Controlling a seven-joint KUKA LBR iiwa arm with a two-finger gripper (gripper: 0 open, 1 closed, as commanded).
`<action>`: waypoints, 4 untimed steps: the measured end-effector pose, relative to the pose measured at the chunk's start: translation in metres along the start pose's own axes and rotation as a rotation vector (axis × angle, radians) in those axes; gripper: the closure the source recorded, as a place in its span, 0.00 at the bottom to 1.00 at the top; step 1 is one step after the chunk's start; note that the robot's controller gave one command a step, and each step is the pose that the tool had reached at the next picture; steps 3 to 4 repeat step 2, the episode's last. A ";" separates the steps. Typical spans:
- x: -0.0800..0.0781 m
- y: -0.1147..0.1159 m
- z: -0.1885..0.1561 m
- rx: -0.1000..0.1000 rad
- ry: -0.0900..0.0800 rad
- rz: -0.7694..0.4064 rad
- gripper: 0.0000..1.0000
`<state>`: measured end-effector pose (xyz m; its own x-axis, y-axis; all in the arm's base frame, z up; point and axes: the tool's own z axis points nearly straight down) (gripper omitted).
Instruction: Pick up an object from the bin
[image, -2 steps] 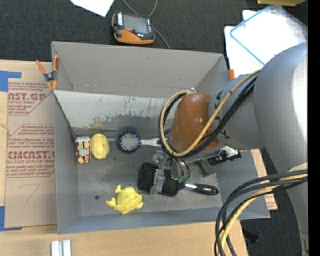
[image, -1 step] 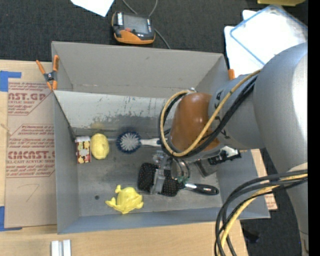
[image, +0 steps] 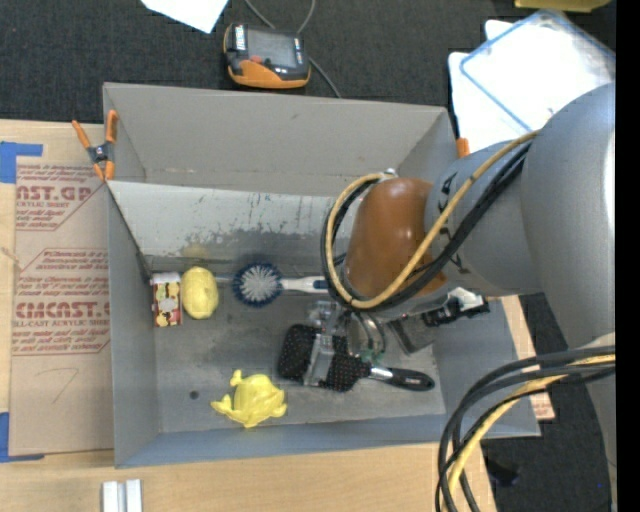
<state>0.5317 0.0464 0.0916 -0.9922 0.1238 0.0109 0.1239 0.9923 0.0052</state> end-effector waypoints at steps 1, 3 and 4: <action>0.000 0.000 -0.041 -0.001 -0.002 0.000 1.00; -0.001 0.001 -0.070 -0.002 -0.006 0.000 1.00; -0.001 0.001 -0.070 -0.002 -0.006 0.000 1.00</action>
Offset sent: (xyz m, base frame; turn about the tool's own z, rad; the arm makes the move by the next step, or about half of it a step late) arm 0.0008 0.0000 0.0543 -0.0001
